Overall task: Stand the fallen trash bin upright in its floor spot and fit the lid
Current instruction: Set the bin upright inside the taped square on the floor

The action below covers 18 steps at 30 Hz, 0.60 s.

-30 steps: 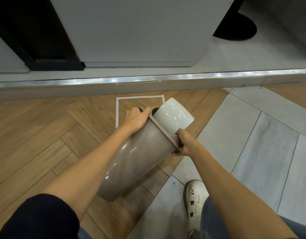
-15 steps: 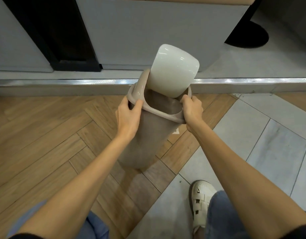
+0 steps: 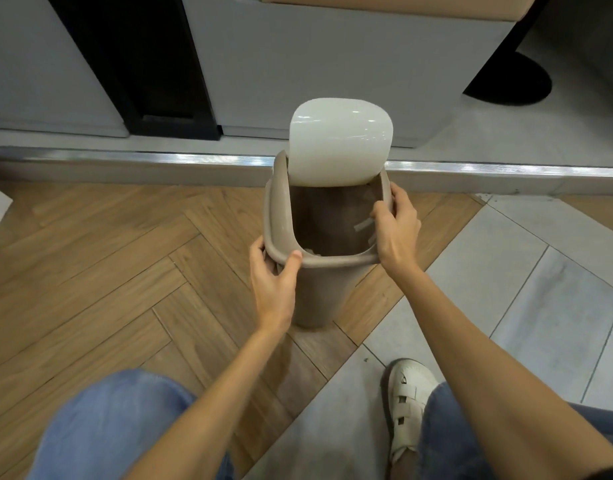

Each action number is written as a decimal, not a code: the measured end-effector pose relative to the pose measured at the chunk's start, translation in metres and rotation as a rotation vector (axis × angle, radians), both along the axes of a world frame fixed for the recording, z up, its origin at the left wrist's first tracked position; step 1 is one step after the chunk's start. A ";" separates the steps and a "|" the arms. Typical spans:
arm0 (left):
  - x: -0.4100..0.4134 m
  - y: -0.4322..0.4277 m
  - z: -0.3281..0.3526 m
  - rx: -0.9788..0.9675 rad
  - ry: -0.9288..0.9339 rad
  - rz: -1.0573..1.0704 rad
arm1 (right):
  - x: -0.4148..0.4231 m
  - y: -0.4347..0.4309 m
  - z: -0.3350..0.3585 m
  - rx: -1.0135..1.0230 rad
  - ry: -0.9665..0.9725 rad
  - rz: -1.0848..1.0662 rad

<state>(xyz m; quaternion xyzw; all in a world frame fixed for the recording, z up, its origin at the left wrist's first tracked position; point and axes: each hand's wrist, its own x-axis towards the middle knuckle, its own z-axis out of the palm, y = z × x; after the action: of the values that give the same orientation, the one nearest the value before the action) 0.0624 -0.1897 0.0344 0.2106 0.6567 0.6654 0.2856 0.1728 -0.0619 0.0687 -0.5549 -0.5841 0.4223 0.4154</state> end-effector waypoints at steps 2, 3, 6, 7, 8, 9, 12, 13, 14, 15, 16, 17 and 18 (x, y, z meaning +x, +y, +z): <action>0.003 -0.006 -0.002 0.005 -0.020 -0.002 | 0.002 -0.002 -0.001 -0.002 -0.003 0.026; 0.004 -0.009 -0.003 0.008 -0.028 -0.004 | 0.003 -0.002 -0.001 -0.003 -0.004 0.042; 0.007 -0.014 -0.005 0.009 -0.054 -0.018 | 0.007 -0.004 0.000 -0.026 -0.006 0.084; 0.007 -0.015 -0.005 0.004 -0.059 -0.023 | 0.009 -0.003 0.000 -0.039 -0.010 0.097; 0.007 -0.015 -0.006 -0.004 -0.061 -0.031 | 0.012 -0.003 0.000 -0.052 -0.019 0.111; 0.007 -0.017 -0.007 -0.014 -0.059 -0.044 | 0.014 -0.002 0.000 -0.064 -0.032 0.125; 0.006 -0.021 -0.007 -0.043 -0.048 -0.102 | 0.023 0.000 0.002 -0.098 -0.068 0.167; 0.005 -0.023 -0.006 -0.056 -0.046 -0.115 | 0.026 0.000 0.002 -0.112 -0.073 0.180; 0.004 -0.024 -0.005 -0.070 -0.046 -0.125 | 0.029 0.000 0.003 -0.125 -0.076 0.193; 0.003 -0.025 -0.003 -0.086 -0.045 -0.132 | 0.030 -0.001 0.003 -0.136 -0.075 0.207; 0.001 -0.026 -0.001 -0.104 -0.040 -0.140 | 0.032 -0.003 0.004 -0.146 -0.068 0.221; -0.002 -0.026 0.001 -0.121 -0.034 -0.151 | 0.032 -0.003 0.005 -0.154 -0.052 0.234; -0.004 -0.027 0.002 -0.131 -0.037 -0.165 | 0.032 -0.004 0.005 -0.167 -0.033 0.246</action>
<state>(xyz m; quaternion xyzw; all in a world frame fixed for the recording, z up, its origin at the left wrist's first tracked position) 0.0579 -0.2163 0.0366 0.2325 0.6738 0.5992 0.3646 0.2052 -0.0660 0.0740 -0.5188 -0.6172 0.5080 0.3032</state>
